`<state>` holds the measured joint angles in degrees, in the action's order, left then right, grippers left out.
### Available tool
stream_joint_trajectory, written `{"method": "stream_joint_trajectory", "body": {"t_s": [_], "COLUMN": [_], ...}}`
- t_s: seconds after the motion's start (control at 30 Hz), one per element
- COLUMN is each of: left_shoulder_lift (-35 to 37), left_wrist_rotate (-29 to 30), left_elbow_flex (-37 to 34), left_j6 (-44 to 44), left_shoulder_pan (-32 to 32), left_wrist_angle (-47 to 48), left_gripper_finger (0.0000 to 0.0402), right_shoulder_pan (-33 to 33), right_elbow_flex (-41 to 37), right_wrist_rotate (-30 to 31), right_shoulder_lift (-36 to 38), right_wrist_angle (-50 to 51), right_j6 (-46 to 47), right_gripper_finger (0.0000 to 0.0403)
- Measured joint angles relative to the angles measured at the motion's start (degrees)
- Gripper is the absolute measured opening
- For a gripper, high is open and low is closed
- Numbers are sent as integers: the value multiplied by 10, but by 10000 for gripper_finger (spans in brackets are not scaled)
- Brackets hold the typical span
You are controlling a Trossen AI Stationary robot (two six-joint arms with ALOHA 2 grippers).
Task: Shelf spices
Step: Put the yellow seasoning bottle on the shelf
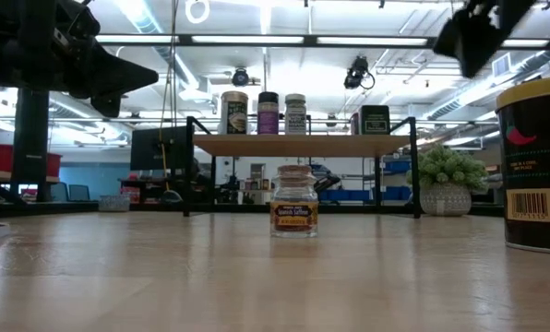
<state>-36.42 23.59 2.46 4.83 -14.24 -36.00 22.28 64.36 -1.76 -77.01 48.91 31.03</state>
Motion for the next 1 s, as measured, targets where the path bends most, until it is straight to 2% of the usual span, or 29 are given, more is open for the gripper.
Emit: {"method": "stream_joint_trajectory", "body": {"t_s": [0.13,0.33,0.57,0.87,1.0], "left_shoulder_lift": [0,0,0,0,0], "left_wrist_rotate": [6,13,15,18,18], "left_elbow_flex": [0,0,0,0,0], "left_j6": [1,16,17,17,17], "left_shoulder_pan": [0,0,0,0,0], "left_wrist_angle": [2,14,17,17,17], "left_gripper_finger": [2,2,2,2,2], "right_shoulder_pan": [2,22,29,27,14], "right_elbow_flex": [0,0,2,2,2], "right_wrist_rotate": [-62,-83,-91,-49,43], "right_shoulder_lift": [-42,-89,-108,-109,-108], "right_wrist_angle": [1,0,-16,-33,-38], "right_j6": [-12,-23,-25,-43,-37], "right_gripper_finger": [262,250,249,242,242]}}
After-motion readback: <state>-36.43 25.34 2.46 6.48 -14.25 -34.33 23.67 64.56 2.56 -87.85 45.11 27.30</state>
